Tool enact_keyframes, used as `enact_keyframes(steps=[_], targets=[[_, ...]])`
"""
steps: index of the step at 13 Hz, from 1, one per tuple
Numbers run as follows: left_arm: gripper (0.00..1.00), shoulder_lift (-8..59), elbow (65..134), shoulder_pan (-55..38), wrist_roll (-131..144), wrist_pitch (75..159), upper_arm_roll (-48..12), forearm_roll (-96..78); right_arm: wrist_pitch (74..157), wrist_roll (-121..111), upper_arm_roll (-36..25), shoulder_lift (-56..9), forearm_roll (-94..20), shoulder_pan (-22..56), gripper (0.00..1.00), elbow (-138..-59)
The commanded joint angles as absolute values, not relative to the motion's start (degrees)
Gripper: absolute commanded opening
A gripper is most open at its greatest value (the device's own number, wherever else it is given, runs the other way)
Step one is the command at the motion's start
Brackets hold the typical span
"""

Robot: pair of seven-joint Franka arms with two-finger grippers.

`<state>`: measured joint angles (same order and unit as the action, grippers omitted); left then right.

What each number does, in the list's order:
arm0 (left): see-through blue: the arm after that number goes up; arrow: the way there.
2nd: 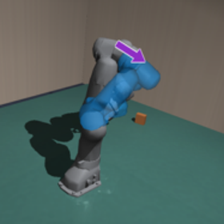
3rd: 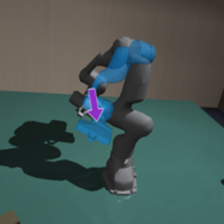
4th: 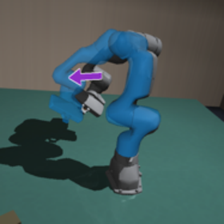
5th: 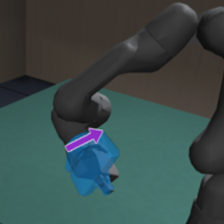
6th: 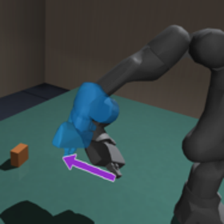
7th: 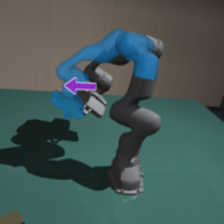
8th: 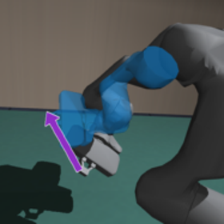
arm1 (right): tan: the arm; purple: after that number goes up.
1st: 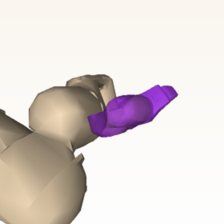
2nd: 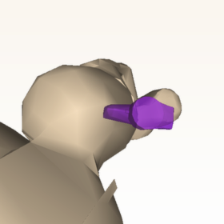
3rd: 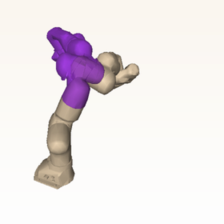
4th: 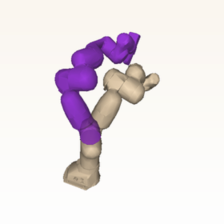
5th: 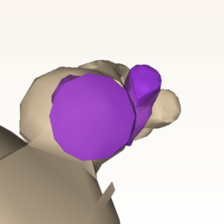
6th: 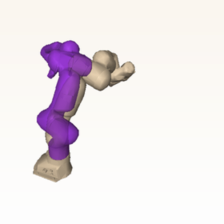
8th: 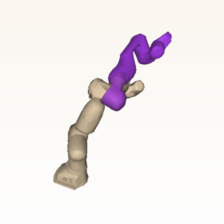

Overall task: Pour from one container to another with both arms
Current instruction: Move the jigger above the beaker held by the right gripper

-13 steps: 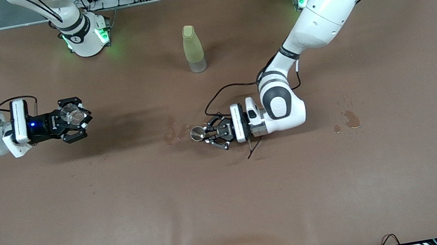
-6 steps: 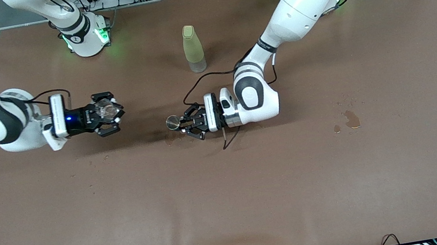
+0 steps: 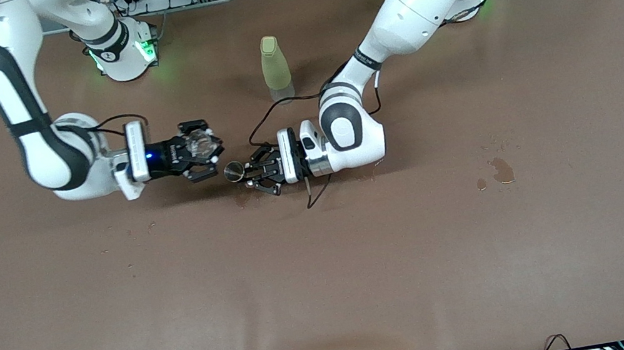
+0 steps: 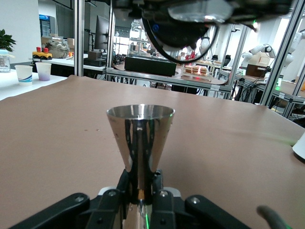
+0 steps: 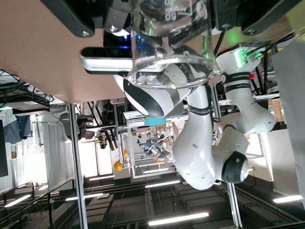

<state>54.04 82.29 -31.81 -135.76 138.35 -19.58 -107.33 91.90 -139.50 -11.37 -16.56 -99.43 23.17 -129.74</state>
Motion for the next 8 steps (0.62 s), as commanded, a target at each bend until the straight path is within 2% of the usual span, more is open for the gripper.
enact_keyframes(steps=[1, 5, 8], targets=[[0.00, 54.6, 80.7, -32.6, -135.9, 139.2, -18.9, -109.2, 94.6, -141.7, -7.5, -15.0, -105.3, 23.6, 0.00, -133.1], [0.00, 54.4, 81.0, -32.3, -135.9, 139.2, -19.0, -109.1, 94.8, -146.0, -2.9, -15.0, -110.5, 23.5, 0.00, -137.5], [0.00, 54.4, 81.1, -32.3, -136.0, 139.2, -18.9, -109.0, 94.7, -146.1, -2.1, -15.0, -111.7, 23.3, 0.00, -138.9]])
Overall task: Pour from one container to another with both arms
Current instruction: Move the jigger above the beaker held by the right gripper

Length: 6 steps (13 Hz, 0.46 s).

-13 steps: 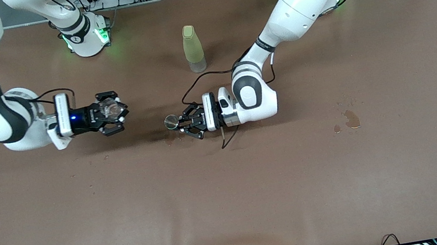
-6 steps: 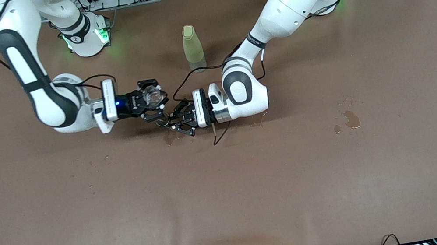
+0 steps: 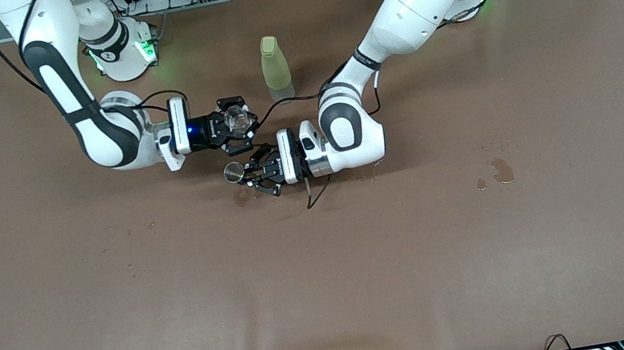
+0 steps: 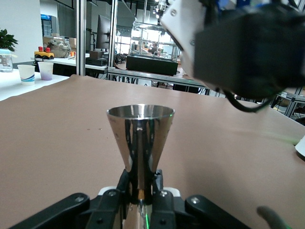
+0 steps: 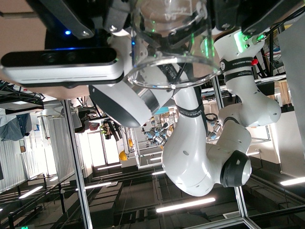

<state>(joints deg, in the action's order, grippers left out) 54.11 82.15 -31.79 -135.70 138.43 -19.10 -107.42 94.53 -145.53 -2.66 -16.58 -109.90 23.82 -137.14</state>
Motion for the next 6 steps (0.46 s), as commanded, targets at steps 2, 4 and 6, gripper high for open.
enact_keyframes(steps=[2, 4, 6], targets=[[0.00, 54.4, 81.3, -31.9, -136.5, 139.2, -18.9, -108.5, 94.7, -145.0, -2.1, -15.0, -111.8, 22.9, 0.00, -139.4], [0.00, 54.3, 81.7, -31.7, -136.7, 139.2, -18.9, -108.5, 94.4, -140.7, -2.1, -15.0, -111.8, 22.4, 0.00, -140.1], [0.00, 54.3, 81.7, -31.7, -136.8, 139.2, -18.9, -108.5, 94.5, -137.4, -2.1, -15.0, -112.1, 22.0, 0.00, -140.2]])
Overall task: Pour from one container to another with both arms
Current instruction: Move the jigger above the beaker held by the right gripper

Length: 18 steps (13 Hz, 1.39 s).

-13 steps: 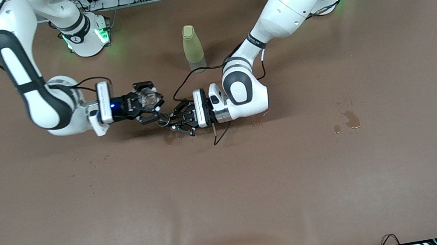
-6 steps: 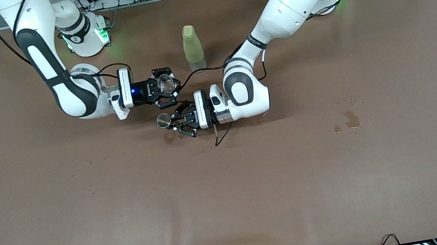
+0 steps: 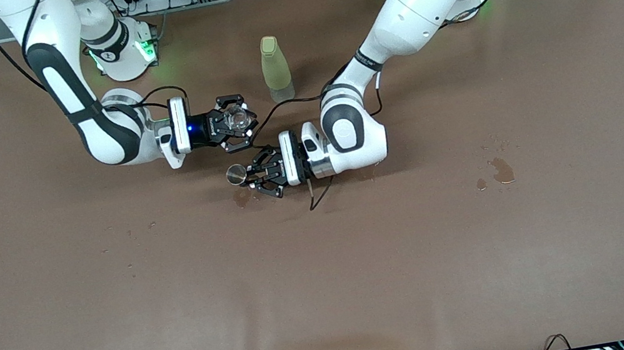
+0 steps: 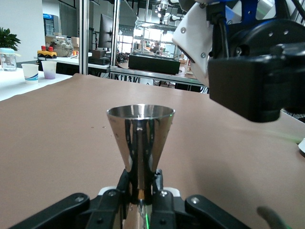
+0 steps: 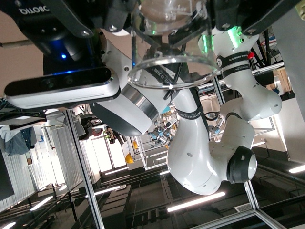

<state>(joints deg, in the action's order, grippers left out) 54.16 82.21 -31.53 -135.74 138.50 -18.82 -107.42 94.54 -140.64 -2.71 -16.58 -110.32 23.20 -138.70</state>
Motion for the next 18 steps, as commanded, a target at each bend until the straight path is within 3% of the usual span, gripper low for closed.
enact_keyframes(steps=[1, 13, 18], targets=[[0.00, 54.3, 81.8, -31.7, -136.8, 139.2, -18.9, -108.5, 94.5, -135.5, -2.1, -15.0, -112.6, 22.1, 0.00, -140.2], [0.00, 54.4, 82.7, -31.6, -137.0, 139.2, -18.9, -109.1, 94.6, -119.0, -2.1, -14.9, -116.9, 22.1, 0.00, -140.2], [0.00, 54.8, 82.6, -31.8, -149.7, 139.0, -18.9, -115.4, 94.5, -113.2, -2.1, -15.0, -117.2, 22.3, 0.00, -140.2]])
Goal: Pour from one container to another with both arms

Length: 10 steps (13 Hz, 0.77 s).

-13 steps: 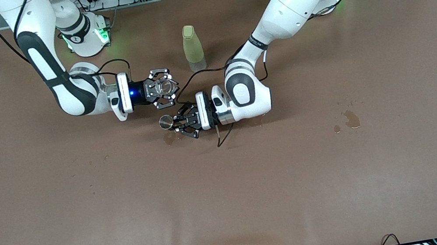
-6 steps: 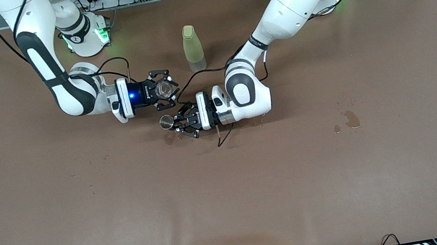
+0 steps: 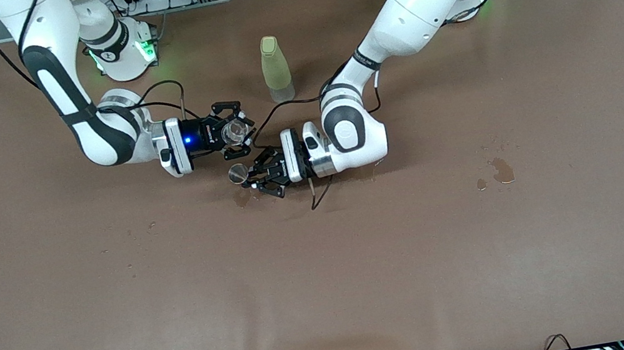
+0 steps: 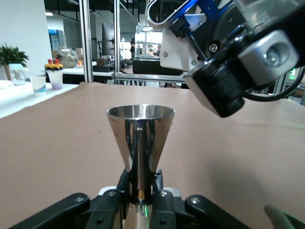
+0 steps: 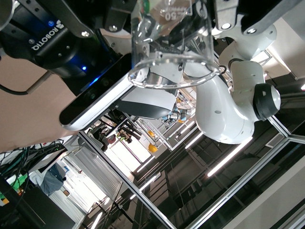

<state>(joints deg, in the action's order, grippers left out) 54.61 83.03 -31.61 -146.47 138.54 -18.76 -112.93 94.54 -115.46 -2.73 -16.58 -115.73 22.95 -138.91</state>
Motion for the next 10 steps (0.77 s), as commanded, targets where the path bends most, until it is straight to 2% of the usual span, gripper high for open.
enact_keyframes(steps=[1, 10], targets=[[0.00, 54.8, 82.5, -31.8, -149.9, 138.8, -18.9, -115.6, 94.4, -112.5, -2.1, -15.0, -117.2, 22.2, 0.00, -140.2], [0.00, 55.0, 82.6, -31.8, -156.0, 137.6, -18.9, -120.4, 94.1, -105.5, -2.1, -14.9, -117.2, 22.2, 0.00, -140.2]])
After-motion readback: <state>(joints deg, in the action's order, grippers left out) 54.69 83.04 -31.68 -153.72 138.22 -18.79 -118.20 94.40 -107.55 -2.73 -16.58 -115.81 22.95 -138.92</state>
